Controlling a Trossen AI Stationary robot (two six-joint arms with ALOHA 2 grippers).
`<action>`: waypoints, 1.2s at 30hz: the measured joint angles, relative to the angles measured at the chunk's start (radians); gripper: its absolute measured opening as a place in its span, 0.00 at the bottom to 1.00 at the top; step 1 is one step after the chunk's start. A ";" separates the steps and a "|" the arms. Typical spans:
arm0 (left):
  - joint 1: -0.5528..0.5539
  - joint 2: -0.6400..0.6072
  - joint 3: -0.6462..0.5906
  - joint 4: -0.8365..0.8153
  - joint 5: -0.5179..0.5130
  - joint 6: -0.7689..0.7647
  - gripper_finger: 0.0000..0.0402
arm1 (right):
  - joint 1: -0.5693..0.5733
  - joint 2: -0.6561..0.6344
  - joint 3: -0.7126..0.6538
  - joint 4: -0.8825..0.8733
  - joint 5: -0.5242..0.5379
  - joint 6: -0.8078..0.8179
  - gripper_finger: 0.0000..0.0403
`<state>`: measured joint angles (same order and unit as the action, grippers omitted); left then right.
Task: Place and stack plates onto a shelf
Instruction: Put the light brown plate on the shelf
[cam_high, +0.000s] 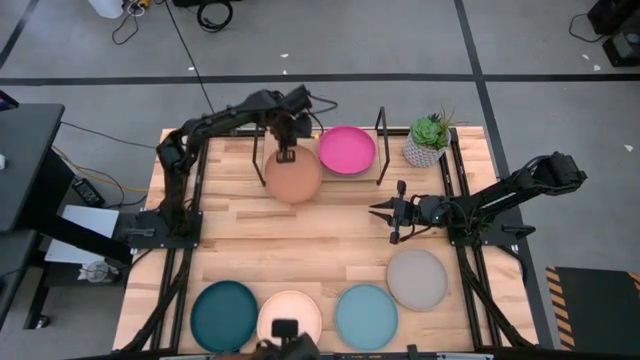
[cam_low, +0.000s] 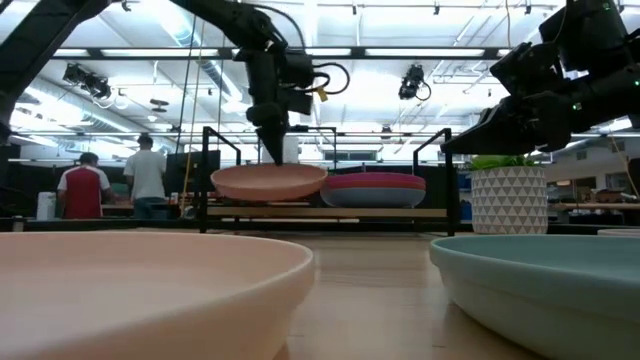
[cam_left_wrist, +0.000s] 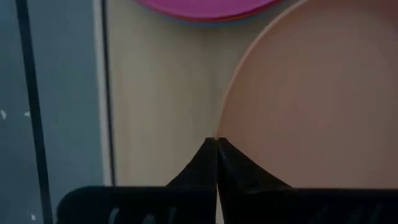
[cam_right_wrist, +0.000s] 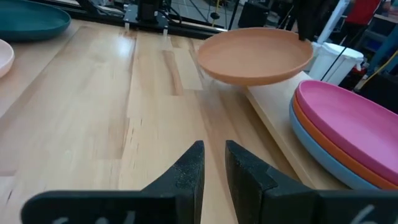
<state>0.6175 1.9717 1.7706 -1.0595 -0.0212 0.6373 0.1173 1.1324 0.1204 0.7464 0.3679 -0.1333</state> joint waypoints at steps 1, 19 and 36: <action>0.018 0.000 0.000 0.009 0.002 0.013 0.00 | 0.000 0.000 0.000 0.000 0.001 0.000 0.18; 0.166 0.025 -0.005 0.154 0.076 0.065 0.02 | -0.028 0.037 -0.001 0.002 0.008 -0.001 0.18; 0.130 0.027 -0.079 0.304 -0.056 0.082 0.18 | -0.040 0.051 -0.001 0.009 0.007 0.000 0.18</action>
<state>0.7472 1.9991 1.6920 -0.7553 -0.0767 0.7189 0.0773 1.1831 0.1196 0.7551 0.3752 -0.1337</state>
